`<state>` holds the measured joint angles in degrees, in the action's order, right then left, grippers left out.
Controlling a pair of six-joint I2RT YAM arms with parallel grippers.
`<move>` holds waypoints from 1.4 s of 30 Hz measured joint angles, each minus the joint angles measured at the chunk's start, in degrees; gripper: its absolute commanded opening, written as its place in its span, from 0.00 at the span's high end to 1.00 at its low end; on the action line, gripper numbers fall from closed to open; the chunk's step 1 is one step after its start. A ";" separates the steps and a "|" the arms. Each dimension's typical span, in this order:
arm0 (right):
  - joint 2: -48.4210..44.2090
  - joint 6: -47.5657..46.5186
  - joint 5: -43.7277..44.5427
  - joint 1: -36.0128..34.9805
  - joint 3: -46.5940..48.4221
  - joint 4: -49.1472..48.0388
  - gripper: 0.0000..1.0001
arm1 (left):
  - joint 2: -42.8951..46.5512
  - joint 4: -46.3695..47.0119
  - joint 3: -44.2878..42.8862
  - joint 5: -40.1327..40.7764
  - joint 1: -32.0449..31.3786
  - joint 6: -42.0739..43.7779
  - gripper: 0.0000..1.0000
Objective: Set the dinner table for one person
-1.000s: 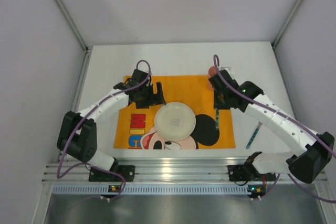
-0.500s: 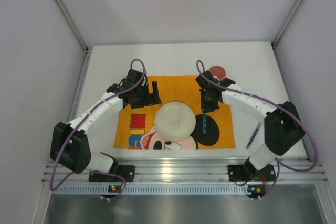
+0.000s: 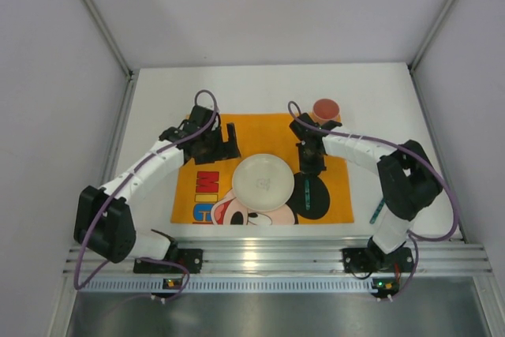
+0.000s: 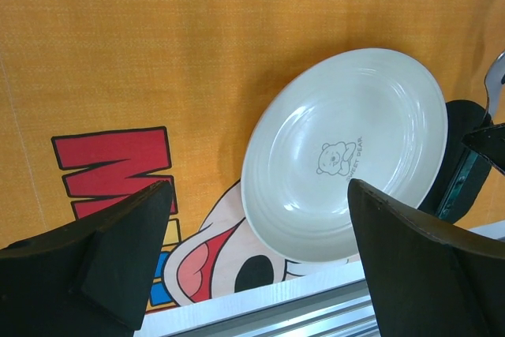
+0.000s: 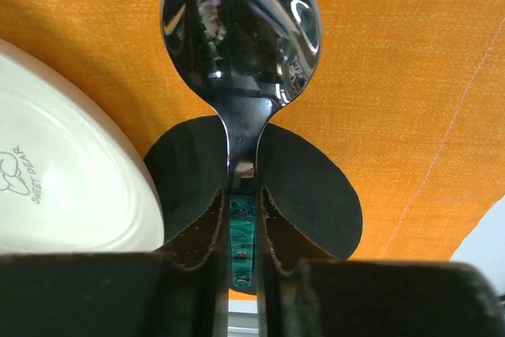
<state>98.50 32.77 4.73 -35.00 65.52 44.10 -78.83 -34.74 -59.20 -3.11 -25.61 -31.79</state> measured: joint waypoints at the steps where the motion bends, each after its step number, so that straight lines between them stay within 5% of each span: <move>1: 0.07 -0.13 -0.02 0.02 0.00 0.07 0.86 | -0.33 0.00 -0.04 -0.02 0.00 0.00 0.02; 7: 0.04 -1.18 0.04 0.28 0.04 0.24 0.61 | -2.47 0.22 -0.17 -0.46 0.00 -0.04 0.02; 16: -2.05 -2.71 0.00 0.31 3.39 4.94 0.59 | -4.63 0.87 -1.86 -0.94 0.00 -0.22 0.03; 23: -17.53 -3.93 1.55 2.27 9.99 9.88 0.50 | -6.49 1.33 -3.04 -1.57 0.00 -0.26 0.03; 31: -28.26 -5.27 0.79 39.78 -2.97 12.90 0.46 | -8.94 2.80 -3.89 -2.86 -0.04 -0.90 0.05; 37: -24.79 -4.52 -6.34 56.52 -16.41 12.57 0.45 | -11.85 3.82 -5.20 -4.28 -0.22 -1.03 0.05; 42: -22.77 -4.48 -6.82 60.04 -19.41 12.22 0.44 | -11.82 4.57 -5.07 -5.03 -0.37 -0.96 0.05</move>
<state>75.72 28.29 -2.09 25.04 46.11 56.31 -90.65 -30.17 -64.27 -8.14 -25.98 -32.75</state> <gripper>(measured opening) 0.553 0.953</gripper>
